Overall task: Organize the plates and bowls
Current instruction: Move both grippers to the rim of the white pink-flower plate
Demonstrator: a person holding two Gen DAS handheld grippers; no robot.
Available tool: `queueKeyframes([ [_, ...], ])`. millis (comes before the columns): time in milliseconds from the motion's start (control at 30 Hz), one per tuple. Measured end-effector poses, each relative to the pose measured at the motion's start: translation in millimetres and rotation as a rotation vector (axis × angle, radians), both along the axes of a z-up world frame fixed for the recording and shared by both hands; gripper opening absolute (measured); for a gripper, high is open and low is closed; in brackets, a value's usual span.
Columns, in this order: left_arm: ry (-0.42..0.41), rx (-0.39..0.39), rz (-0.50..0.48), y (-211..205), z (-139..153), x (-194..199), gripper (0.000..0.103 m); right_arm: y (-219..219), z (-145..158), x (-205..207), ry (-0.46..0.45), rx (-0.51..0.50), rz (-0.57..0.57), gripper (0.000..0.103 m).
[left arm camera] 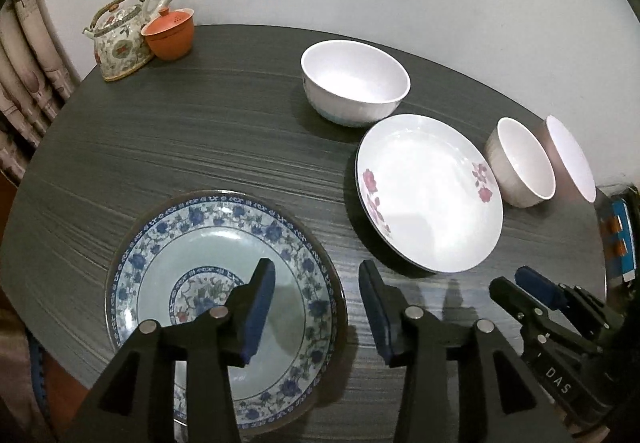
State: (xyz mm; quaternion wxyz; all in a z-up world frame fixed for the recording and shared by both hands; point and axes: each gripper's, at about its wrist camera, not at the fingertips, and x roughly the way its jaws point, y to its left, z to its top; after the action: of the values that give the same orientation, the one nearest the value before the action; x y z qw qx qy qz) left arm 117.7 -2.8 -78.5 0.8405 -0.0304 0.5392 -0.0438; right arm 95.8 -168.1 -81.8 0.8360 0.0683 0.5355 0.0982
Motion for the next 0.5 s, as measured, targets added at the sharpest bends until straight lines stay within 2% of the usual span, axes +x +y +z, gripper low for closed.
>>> queueKeyframes([
  [100, -0.015, 0.005, 0.0, -2.2, -0.8, 4.9, 0.046, -6.1, -2.2, 1.6, -0.011, -0.012, -0.007, 0.039],
  [167, -0.03, 0.006, -0.003, -3.1, -0.8, 7.9, 0.051, -11.4, -4.5, 3.5, -0.013, -0.008, -0.016, 0.039],
  [500, -0.043, -0.009, -0.024, -10.4, -14.3, 29.1, 0.051, -39.6, -17.0, 16.9, -0.024, 0.04, -0.071, 0.04],
])
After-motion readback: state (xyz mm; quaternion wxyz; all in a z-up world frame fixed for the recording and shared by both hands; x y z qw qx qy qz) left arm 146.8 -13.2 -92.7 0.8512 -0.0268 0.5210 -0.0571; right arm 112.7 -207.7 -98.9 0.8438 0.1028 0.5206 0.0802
